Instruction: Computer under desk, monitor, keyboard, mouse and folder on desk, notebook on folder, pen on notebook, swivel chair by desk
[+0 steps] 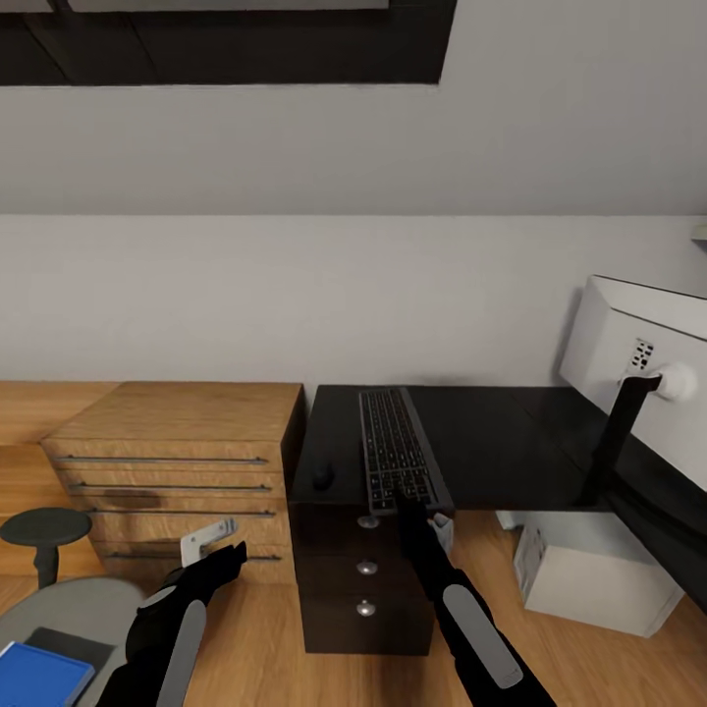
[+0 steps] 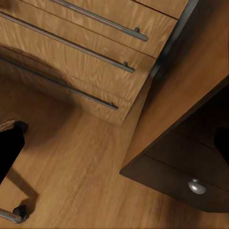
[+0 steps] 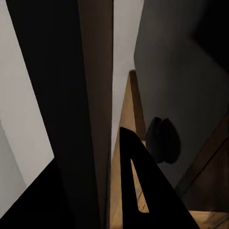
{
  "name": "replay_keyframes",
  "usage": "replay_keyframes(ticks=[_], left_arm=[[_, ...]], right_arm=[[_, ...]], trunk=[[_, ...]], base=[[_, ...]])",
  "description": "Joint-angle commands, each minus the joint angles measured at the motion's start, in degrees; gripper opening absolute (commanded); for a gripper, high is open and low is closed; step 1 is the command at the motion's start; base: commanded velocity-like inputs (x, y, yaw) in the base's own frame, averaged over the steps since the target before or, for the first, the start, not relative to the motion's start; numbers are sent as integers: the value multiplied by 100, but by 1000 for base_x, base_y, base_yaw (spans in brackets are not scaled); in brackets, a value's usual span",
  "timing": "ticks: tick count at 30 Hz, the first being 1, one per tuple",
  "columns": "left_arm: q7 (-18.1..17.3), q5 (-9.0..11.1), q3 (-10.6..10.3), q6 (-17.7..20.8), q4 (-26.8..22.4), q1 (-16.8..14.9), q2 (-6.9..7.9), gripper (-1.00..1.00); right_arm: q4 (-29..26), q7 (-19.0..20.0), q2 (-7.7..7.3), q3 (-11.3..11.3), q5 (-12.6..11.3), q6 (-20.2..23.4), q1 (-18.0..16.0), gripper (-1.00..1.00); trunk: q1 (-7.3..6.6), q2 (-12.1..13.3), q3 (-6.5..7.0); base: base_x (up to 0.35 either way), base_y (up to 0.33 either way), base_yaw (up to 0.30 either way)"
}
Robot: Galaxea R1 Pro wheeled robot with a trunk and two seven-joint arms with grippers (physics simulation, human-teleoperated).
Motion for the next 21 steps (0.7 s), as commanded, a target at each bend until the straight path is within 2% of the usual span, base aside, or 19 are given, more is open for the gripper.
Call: replay_keyframes(ticks=[1,21], left_arm=[[44,61,3,16,-7,-4,-3,100],[45,61,3,8,-7,-4,-3,100]], right_arm=[[3,53,-2,12,-43,-21,-4,-100],[-2,96,-2,6,4,-39,-4,-100]], trunk=[[22,-45,-24],[461,-847,-383]], base=[[0,0,0],[0,0,0]])
